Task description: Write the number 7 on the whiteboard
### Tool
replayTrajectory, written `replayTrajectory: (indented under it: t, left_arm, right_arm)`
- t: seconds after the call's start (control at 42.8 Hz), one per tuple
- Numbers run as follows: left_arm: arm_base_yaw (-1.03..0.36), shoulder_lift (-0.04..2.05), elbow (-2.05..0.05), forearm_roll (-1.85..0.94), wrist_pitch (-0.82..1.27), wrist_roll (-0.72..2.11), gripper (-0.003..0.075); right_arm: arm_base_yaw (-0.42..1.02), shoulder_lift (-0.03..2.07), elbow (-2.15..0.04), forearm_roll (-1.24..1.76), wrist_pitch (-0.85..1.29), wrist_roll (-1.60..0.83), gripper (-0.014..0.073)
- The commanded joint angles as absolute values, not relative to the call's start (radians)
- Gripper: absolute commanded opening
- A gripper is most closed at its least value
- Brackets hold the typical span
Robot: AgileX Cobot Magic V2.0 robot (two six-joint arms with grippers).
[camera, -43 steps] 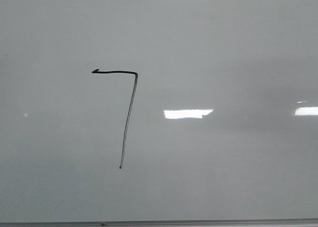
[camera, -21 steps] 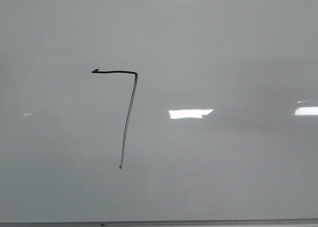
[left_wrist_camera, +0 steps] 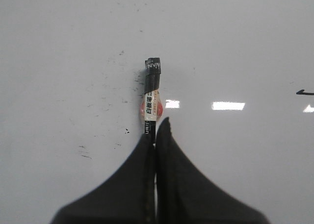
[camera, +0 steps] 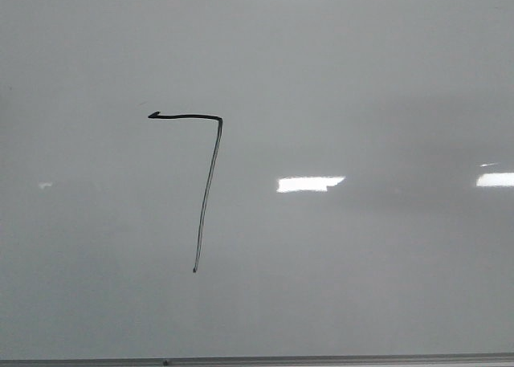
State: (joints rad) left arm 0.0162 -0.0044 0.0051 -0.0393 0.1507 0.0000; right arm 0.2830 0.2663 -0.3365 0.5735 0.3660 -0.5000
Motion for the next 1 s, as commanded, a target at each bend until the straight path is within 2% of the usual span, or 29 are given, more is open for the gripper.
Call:
replayTrajectory:
  t: [0.0,0.187,0.444,0.747,0.981]
  left_arm:
    - [0.019,-0.02,0.009,-0.05,0.077,0.0,-0.002]
    - [0.019,-0.02,0.009,-0.05,0.077,0.0,-0.002]
    - [0.019,-0.02,0.009,-0.05,0.077,0.0,-0.002]
    - [0.019,-0.02,0.009,-0.05,0.078,0.0,-0.002]
    - [0.019,-0.018,0.009,-0.05,0.078,0.0,-0.002]
  right_arm:
    - [0.275,0.266,-0.348,0.536,0.249,-0.504,-0.0069]
    - [0.207,0.196,-0.233,0.343,0.089,-0.329,-0.0069]
    - [0.022,0.047,-0.11,0.135,0.105,0.013,-0.0069]
    - [-0.015,-0.029,0.023,0.106,0.086,0.013,-0.0069]
    - [-0.015,-0.029,0.022,0.101,0.097,0.013,-0.0069]
